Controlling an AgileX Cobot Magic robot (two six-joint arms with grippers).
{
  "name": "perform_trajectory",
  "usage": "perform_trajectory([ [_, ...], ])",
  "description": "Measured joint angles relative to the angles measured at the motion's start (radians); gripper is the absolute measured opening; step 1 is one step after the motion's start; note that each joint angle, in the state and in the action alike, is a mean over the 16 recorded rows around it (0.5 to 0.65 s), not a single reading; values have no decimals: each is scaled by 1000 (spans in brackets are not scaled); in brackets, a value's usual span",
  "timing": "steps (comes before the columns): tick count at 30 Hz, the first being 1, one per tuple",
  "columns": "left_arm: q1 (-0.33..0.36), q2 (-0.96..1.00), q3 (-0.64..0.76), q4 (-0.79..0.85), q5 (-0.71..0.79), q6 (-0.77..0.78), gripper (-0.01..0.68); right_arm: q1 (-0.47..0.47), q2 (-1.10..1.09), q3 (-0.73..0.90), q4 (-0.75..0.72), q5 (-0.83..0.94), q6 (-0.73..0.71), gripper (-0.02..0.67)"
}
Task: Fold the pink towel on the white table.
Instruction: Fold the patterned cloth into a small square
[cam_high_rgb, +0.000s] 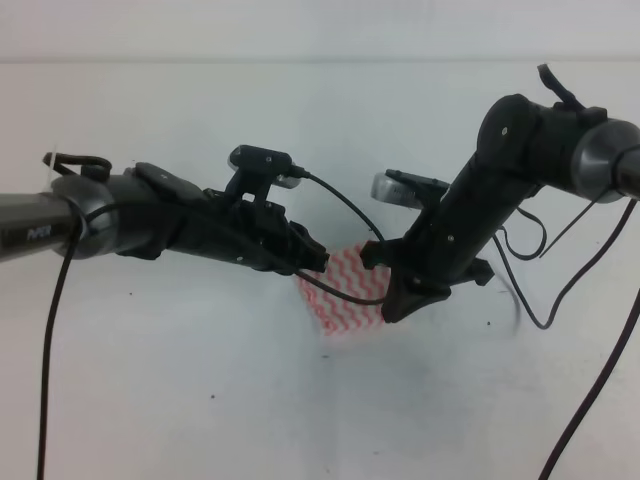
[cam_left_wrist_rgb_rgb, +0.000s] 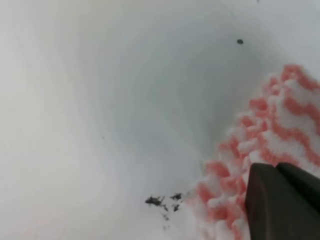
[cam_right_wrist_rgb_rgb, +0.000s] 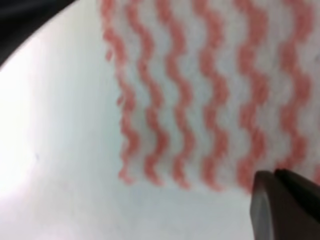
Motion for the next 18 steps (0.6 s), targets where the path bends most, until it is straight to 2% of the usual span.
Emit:
perform_trajectory([
  [9,0,-6,0,-51,9,26,-5,-9,-2,-62,-49,-69,23,-18],
  [18,-6,-3,-3,-189,14,102,-5,-73,-3,-119,-134,-108,73,-18],
])
